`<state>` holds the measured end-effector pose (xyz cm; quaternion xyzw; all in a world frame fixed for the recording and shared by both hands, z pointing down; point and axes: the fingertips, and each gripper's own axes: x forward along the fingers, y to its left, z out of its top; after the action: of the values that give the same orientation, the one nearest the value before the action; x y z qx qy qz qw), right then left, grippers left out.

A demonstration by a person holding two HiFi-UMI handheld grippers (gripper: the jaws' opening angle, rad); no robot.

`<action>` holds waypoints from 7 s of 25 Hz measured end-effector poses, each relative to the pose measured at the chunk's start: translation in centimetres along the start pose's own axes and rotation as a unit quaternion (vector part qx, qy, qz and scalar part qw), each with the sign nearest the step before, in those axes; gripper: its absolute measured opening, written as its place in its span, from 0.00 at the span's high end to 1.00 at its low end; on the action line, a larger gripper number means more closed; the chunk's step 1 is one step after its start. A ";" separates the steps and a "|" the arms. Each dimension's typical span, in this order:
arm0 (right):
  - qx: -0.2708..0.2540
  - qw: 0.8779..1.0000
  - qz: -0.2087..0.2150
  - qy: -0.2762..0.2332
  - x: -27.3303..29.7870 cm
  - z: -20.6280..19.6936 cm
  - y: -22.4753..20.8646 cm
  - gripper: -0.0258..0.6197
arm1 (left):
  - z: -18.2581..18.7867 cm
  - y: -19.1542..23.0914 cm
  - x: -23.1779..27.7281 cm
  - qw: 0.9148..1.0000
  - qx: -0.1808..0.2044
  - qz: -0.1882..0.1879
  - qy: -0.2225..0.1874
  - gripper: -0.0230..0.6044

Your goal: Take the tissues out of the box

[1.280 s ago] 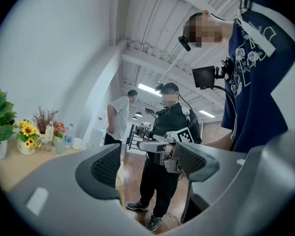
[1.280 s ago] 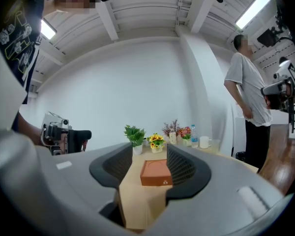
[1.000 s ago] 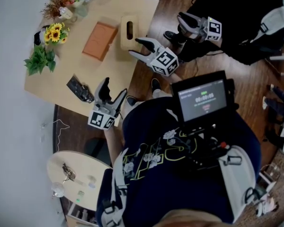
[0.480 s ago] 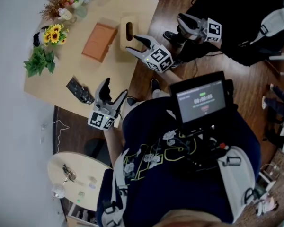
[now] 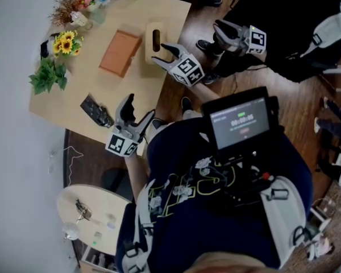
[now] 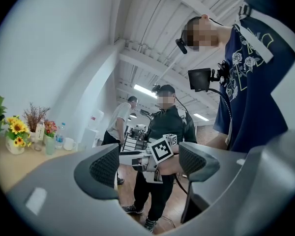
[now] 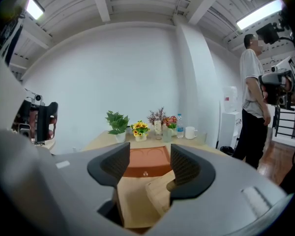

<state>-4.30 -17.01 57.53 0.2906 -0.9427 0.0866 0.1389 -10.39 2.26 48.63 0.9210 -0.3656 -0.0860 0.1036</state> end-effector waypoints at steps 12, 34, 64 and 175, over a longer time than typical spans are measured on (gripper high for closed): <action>0.000 0.999 -0.009 0.033 2.1 -1.8 -1.0 0.58 | 0.8 0.7 -0.2 1.000 -0.020 0.005 -0.014 0.37; 0.032 0.995 -0.052 0.084 5.5 -5.9 -4.3 0.52 | 1.0 1.3 -1.2 1.000 -0.009 0.017 -0.002 0.37; 0.101 0.981 -0.103 0.132 9.2 -11.3 -10.0 0.59 | 0.6 2.1 -1.9 0.999 -0.014 0.037 0.001 0.37; 0.057 0.984 -0.078 0.147 8.5 -10.8 -5.6 0.96 | -1.1 3.2 -2.0 0.999 -0.025 0.036 0.025 0.37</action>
<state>-5.56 -23.46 70.87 0.3551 -0.8800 0.1706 0.2655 -13.69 1.48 50.66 0.9063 -0.3934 -0.0684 0.1386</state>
